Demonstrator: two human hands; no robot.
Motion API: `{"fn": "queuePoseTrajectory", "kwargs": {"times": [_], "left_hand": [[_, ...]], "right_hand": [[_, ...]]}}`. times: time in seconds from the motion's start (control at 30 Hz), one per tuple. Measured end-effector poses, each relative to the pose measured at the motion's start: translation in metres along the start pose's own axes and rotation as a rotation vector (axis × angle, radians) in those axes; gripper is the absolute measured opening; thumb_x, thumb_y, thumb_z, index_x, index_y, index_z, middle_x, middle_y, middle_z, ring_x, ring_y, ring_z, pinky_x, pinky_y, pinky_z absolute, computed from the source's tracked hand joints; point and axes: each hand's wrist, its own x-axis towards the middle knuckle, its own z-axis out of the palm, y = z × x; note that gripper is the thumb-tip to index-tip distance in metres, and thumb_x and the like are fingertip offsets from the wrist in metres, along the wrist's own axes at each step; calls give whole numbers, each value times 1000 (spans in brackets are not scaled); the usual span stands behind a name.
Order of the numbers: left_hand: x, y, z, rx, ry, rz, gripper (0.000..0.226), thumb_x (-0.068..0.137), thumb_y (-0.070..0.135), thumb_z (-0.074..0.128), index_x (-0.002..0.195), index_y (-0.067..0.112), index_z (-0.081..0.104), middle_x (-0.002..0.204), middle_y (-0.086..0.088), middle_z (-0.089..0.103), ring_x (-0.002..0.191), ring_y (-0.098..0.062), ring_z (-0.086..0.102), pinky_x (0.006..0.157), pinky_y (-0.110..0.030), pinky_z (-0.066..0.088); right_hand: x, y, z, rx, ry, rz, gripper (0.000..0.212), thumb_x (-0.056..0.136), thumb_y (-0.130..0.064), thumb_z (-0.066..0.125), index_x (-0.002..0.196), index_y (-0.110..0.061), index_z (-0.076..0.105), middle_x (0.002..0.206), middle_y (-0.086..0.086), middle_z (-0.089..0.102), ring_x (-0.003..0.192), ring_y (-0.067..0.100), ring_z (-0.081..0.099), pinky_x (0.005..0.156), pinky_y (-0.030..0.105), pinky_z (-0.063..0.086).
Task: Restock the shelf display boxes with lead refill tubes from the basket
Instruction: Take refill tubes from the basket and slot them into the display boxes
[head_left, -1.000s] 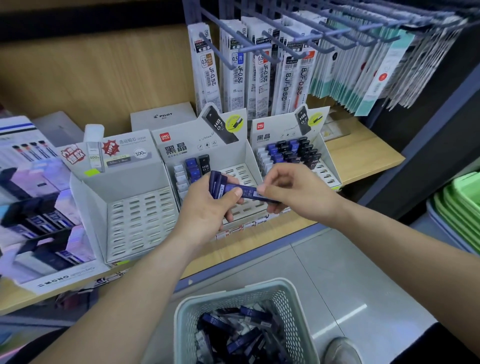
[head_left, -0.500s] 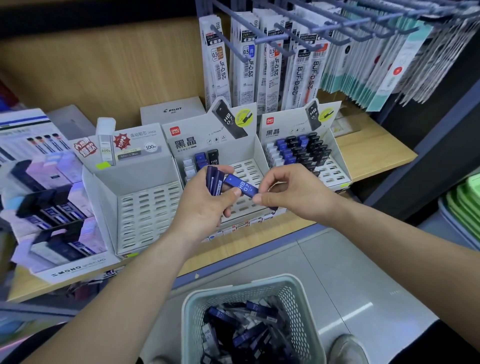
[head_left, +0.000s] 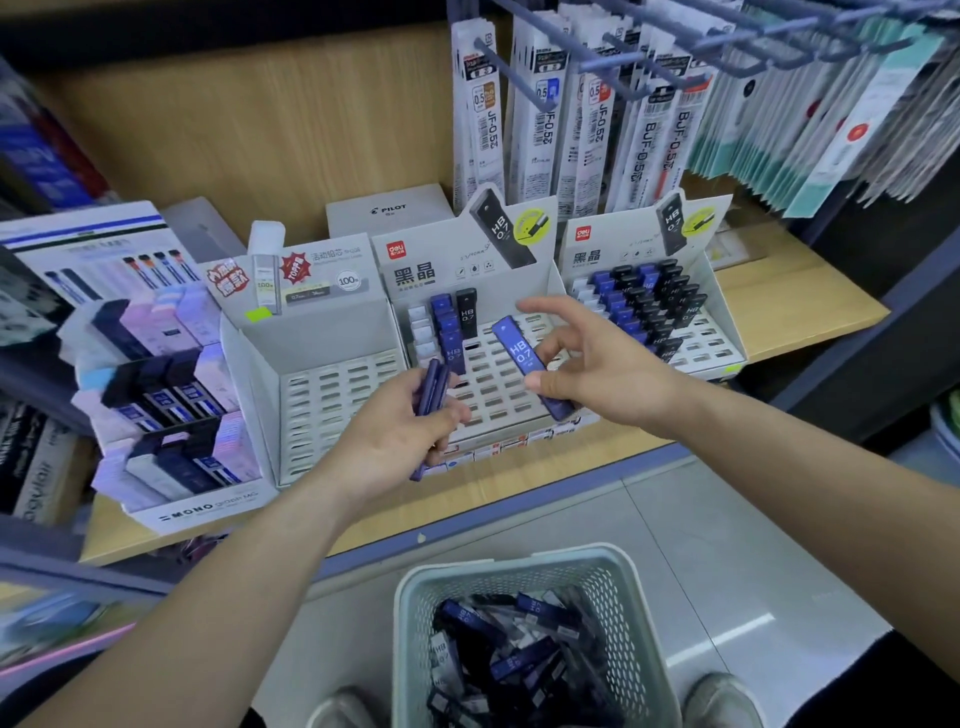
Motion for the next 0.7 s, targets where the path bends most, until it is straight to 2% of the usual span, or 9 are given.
{"fn": "queuePoseTrajectory", "kwargs": {"times": [0.07,0.1,0.17,0.23,0.33,0.47,0.6,0.7], "left_hand": [[-3,-5,-8,14,6,10,27,100,4,54,124,13,58,91,-1,73,60,-10,53,60,-28,51],[-4,-7,-11,13,8,13,26,101,5,53,124,13,58,92,1,74,61,-9,55,60,-26,51],[-6,-10,-18,-4,11,5,23,103,8,50,123,15,59,92,1,76,65,-12,58,65,-32,51],[-8,-12,-22,-16,7,-9,20,104,10,49,120,18,59,94,2,77,69,-15,62,71,-39,52],[-10,-13,-27,-34,7,-27,16,105,13,47,115,20,57,100,3,76,70,-16,68,72,-36,55],[-11,-17,-35,-48,16,-56,16,106,17,47,118,22,57,104,3,75,69,-16,70,71,-34,55],[-11,-20,-40,-65,34,-45,16,105,17,49,117,22,59,104,-3,74,67,-14,68,66,-32,54],[-11,-20,-42,-59,44,-37,14,104,16,51,114,20,60,102,-5,73,66,-12,66,61,-27,54]], "right_hand": [[4,0,3,-48,-1,-12,62,91,-11,71,136,-45,48,103,9,56,71,36,62,73,56,59],[7,0,5,-63,5,-16,59,91,-12,72,133,-46,49,102,9,56,72,38,63,74,58,57],[12,-2,10,-46,30,-23,50,91,-12,71,125,-41,49,97,11,57,73,39,65,76,52,59],[19,-5,18,11,78,-36,39,92,-10,69,119,-30,48,88,10,59,77,42,68,78,51,61],[29,-12,31,17,175,-93,25,96,-8,64,110,-19,45,75,1,64,70,29,71,75,52,60],[40,-13,42,-72,228,-163,24,97,-8,61,95,-26,45,75,1,69,72,18,72,79,53,57],[46,-6,49,-230,232,-185,27,94,-12,64,92,-32,47,84,2,70,76,21,72,79,51,56],[47,-5,48,-288,252,-203,23,94,-13,64,95,-30,48,88,2,68,79,24,70,78,47,56]]}}
